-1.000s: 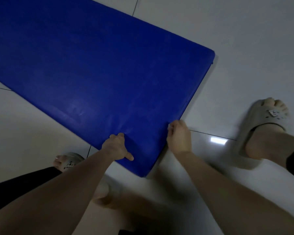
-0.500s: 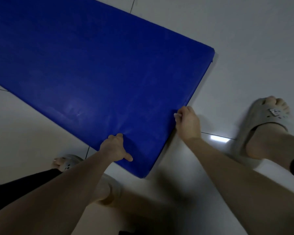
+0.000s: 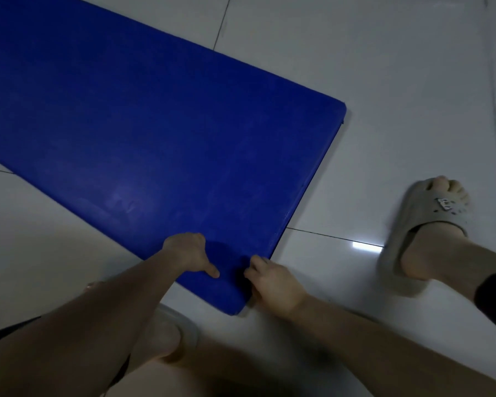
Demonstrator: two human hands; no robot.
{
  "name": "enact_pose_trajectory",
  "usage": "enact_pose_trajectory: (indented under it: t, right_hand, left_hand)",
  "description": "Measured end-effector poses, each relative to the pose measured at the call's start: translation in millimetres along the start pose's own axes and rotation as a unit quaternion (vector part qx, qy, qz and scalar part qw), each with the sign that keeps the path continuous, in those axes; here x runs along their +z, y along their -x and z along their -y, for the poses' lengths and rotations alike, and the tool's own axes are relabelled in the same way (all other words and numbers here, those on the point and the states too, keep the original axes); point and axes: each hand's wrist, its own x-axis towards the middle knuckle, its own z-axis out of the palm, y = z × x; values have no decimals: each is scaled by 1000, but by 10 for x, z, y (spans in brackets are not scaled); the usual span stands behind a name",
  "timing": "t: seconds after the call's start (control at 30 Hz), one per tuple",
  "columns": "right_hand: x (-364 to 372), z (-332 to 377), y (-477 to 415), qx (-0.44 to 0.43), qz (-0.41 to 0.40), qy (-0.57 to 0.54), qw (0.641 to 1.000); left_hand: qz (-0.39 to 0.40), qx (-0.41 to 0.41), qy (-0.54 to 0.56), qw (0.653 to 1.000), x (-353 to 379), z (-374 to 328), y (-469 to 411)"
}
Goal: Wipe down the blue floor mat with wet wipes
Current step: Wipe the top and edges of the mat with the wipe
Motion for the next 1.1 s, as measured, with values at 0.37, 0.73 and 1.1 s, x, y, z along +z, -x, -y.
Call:
enact_pose_trajectory:
  t: [0.37, 0.73, 1.1]
  right_hand:
    - [-643, -1149, -674, 239, -299, -7, 924]
    - [79, -132, -55, 57, -133, -51, 988]
    - [-940, -1611, -825, 281, -300, 3, 912]
  left_hand:
    - [-70, 104, 54, 991, -568, -670, -407]
    - [-72, 84, 9, 994, -602, -751, -476]
    - [-62, 86, 3, 994, -611, -775, -518]
